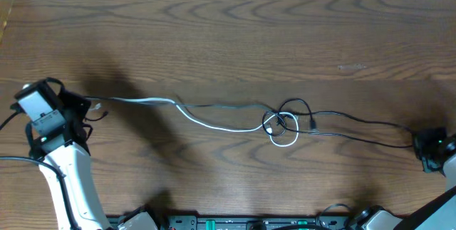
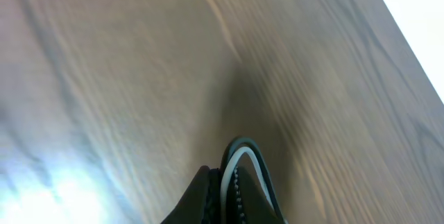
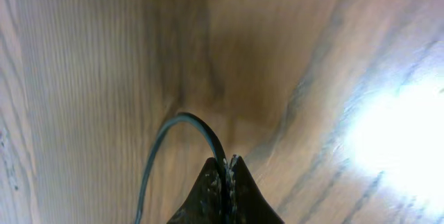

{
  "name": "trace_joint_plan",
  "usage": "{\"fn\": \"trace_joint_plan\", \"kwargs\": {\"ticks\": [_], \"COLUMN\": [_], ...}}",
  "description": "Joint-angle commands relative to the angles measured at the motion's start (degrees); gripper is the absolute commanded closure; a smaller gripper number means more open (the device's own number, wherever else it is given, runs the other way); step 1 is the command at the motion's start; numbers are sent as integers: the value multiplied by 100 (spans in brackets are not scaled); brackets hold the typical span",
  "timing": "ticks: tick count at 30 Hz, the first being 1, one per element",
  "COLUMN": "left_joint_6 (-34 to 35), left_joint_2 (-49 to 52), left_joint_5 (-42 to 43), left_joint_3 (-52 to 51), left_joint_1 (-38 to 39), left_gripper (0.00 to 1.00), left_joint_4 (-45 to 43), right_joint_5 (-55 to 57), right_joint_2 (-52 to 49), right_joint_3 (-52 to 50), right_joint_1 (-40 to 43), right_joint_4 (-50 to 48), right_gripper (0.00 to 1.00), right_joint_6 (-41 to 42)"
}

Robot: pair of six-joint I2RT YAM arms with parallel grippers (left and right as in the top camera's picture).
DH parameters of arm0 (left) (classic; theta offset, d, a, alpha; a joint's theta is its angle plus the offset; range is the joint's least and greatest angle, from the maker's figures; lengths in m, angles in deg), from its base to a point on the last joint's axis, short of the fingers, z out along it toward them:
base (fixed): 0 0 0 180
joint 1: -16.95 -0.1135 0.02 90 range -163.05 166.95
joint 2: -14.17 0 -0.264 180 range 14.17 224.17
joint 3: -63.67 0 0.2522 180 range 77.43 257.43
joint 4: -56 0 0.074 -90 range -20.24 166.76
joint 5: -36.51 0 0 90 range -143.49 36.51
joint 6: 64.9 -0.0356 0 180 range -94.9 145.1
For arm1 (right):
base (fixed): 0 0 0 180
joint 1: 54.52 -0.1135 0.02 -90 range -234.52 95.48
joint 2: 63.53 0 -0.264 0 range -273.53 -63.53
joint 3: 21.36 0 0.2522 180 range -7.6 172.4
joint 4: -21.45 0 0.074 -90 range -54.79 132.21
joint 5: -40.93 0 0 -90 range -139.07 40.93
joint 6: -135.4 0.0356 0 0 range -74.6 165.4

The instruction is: Untangle cables

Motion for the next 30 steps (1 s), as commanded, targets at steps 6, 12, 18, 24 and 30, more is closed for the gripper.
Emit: {"fn": "trace_joint_plan", "kwargs": {"ticks": [6, 12, 18, 24, 30], "left_joint_6": [-76, -76, -57, -278, -317], "left_joint_2": [-55, -42, -26, 138, 243], "left_joint_5": [-310, -662, 326, 1849, 2267], "left_joint_3": [20, 20, 20, 13, 4], "left_joint_1": [-420, -420, -415, 17, 1084], "left_gripper": [93, 92, 92, 92, 92], "left_joint_4": [-9, -46, -52, -87, 107], "right_joint_5": [-570, -1405, -2205, -3064, -3145], "right_joint_2": [9, 9, 9, 7, 4], "right_joint_3": [479, 822, 1073, 1132, 1202], "right_joint_1": [588, 734, 304, -883, -2120], "right_joint_4": [-2, -127, -494, -1646, -3136], "right_gripper": [99, 99, 99, 99, 99], "right_joint_6": [-385, -92, -234, -758, -793]}}
